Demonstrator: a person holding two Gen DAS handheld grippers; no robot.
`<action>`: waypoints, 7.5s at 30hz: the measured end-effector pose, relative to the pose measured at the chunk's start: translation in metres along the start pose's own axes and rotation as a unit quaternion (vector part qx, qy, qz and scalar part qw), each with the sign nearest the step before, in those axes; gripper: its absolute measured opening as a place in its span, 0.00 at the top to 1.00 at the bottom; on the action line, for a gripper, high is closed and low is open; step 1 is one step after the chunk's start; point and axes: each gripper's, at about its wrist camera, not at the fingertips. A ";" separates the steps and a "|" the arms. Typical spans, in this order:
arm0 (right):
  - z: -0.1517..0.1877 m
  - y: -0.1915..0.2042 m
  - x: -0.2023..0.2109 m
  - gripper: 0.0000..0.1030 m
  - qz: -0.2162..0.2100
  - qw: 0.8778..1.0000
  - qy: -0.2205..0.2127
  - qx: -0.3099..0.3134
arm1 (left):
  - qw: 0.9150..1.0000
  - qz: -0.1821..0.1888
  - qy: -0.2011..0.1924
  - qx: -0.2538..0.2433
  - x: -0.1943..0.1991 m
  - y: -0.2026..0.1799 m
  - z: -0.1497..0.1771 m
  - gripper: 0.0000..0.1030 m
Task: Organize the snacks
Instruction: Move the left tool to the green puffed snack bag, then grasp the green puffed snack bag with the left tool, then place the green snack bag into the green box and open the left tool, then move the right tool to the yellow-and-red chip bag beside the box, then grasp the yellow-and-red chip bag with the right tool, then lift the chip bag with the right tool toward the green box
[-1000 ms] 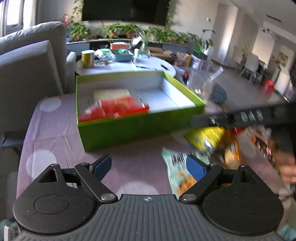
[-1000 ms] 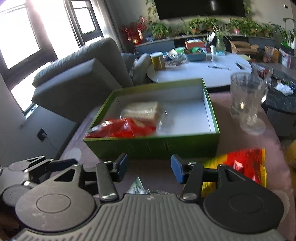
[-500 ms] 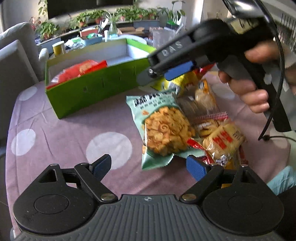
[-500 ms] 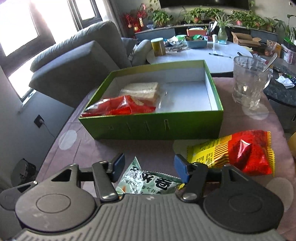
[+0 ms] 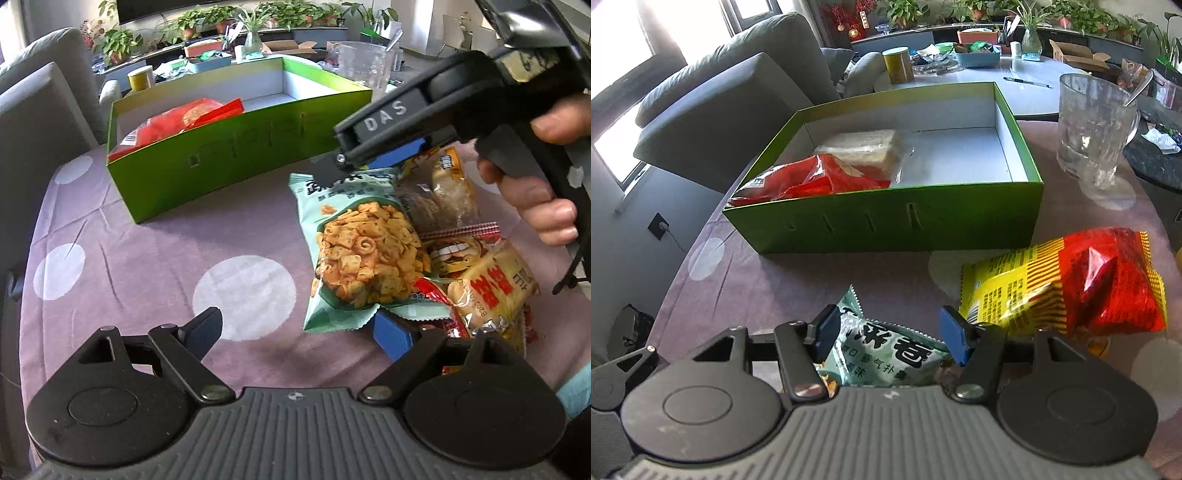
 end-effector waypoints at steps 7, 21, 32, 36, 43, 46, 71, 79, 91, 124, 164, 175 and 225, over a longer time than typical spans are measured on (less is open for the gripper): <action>0.005 -0.001 0.002 0.25 -0.009 1.000 0.010 -0.003 | 0.998 -0.041 -0.007 0.037 0.003 0.020 -0.001 0.15; 0.020 0.018 0.016 0.25 -0.077 0.996 0.035 -0.007 | 0.981 -0.099 -0.068 0.155 0.041 0.076 0.004 0.15; 0.024 0.007 0.014 0.19 -0.067 0.996 0.051 -0.012 | 0.989 0.007 -0.034 0.142 0.027 0.043 0.001 0.13; 0.027 0.005 0.014 0.18 -0.075 0.995 0.057 -0.012 | 0.989 0.027 -0.024 0.143 0.017 0.037 -0.002 0.13; 0.029 0.004 0.011 0.18 -0.083 0.995 0.057 -0.014 | 0.985 0.048 -0.013 0.163 0.014 0.038 -0.003 0.16; 0.029 0.004 0.012 0.19 -0.086 0.995 0.054 -0.008 | 0.985 0.055 -0.010 0.163 0.014 0.037 -0.003 0.18; 0.015 0.007 0.036 0.30 -0.101 0.995 -0.008 -0.011 | 0.992 0.061 -0.048 0.099 0.026 0.017 -0.044 0.38; -0.028 -0.010 0.050 0.30 -0.095 0.992 -0.065 -0.049 | 0.991 0.064 -0.087 0.076 0.028 0.022 -0.105 0.38; -0.082 -0.045 0.024 0.30 -0.064 0.988 -0.096 -0.108 | 0.993 0.066 -0.077 0.056 -0.020 0.035 -0.174 0.37; -0.049 -0.066 0.029 0.29 -0.067 0.987 -0.095 -0.107 | 0.994 0.016 -0.085 0.065 0.000 0.050 -0.137 0.29; 0.040 -0.116 0.057 0.26 0.021 0.995 -0.042 -0.092 | 0.995 0.050 -0.045 0.073 0.004 0.005 -0.041 0.23; -0.018 -0.151 0.001 0.26 0.077 0.986 -0.021 -0.147 | 0.996 0.047 -0.030 0.069 -0.007 -0.003 -0.045 0.23; -0.014 -0.036 -0.020 0.32 -0.048 0.999 0.015 -0.004 | 0.983 0.059 -0.026 0.174 -0.031 0.043 -0.047 0.20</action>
Point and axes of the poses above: each gripper's, at about its wrist camera, not at the fingertips, and x roughly against the way its jaws point, y to its left, z to its underside, and after that the axes turned 13 degrees about z, right-handed
